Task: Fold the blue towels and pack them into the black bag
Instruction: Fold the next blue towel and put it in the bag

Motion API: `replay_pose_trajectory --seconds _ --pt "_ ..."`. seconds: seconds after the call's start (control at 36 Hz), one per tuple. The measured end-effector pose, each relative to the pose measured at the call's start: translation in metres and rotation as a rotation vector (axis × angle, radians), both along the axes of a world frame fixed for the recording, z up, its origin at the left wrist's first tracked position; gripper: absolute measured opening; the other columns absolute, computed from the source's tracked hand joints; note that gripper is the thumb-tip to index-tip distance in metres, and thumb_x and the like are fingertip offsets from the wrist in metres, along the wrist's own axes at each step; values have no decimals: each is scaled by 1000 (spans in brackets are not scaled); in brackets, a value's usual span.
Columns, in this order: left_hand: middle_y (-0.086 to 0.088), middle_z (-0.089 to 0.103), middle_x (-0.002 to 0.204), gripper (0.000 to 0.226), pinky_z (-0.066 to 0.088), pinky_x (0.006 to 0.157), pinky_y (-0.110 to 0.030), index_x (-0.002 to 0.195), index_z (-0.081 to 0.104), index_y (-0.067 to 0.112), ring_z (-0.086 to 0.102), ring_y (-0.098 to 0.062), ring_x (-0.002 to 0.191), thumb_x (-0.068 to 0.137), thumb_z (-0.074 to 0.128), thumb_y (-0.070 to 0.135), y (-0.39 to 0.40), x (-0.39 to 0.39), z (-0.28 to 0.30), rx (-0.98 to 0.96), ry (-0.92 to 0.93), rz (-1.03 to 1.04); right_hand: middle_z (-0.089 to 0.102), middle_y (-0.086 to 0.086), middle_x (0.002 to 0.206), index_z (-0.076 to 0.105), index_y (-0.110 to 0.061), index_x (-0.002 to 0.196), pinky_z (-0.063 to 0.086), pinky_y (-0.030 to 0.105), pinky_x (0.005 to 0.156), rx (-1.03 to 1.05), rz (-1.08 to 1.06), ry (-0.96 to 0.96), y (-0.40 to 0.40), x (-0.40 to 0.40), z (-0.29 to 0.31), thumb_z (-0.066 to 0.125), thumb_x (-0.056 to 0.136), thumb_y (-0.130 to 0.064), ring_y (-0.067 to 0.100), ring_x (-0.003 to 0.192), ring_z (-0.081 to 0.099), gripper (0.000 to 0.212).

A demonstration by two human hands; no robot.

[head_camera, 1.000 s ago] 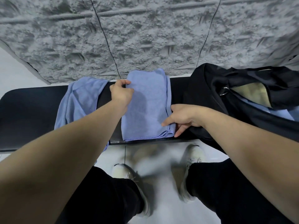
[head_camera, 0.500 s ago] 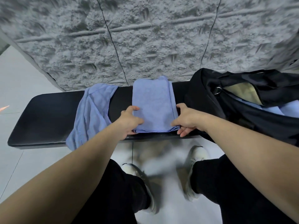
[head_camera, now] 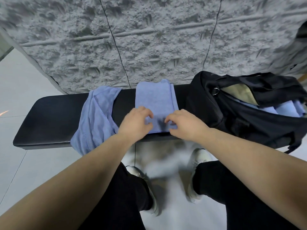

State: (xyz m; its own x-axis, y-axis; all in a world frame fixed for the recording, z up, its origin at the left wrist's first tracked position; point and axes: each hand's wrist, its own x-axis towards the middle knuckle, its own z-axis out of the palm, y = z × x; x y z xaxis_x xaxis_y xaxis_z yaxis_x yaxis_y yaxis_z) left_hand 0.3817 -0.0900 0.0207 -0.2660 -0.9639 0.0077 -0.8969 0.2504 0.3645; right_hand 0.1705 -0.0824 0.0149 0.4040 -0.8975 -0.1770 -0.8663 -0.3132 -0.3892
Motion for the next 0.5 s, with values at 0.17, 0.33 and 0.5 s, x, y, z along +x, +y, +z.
replay_pose_trajectory --seconds 0.17,0.33,0.5 --pt "2 52 118 37 36 83 -29 120 56 20 47 -22 110 84 65 26 8 -13 -19 132 -180 -228 52 -3 115 58 -26 119 43 40 94 -30 129 73 -3 14 -15 66 84 -40 22 109 46 38" --pt "5 49 123 44 38 87 -29 124 54 23 43 -20 115 83 62 9 9 -12 -22 134 -218 -268 49 -4 115 55 -22 121 39 28 87 -5 177 82 -4 10 -17 70 82 -28 15 97 38 42" --pt "0 47 121 50 41 82 -34 123 51 19 45 -23 108 78 57 -2 19 -11 -27 24 -271 -330 48 4 113 51 -15 118 44 40 88 -76 220 146 4 7 -22 62 80 -7 23 98 43 41"
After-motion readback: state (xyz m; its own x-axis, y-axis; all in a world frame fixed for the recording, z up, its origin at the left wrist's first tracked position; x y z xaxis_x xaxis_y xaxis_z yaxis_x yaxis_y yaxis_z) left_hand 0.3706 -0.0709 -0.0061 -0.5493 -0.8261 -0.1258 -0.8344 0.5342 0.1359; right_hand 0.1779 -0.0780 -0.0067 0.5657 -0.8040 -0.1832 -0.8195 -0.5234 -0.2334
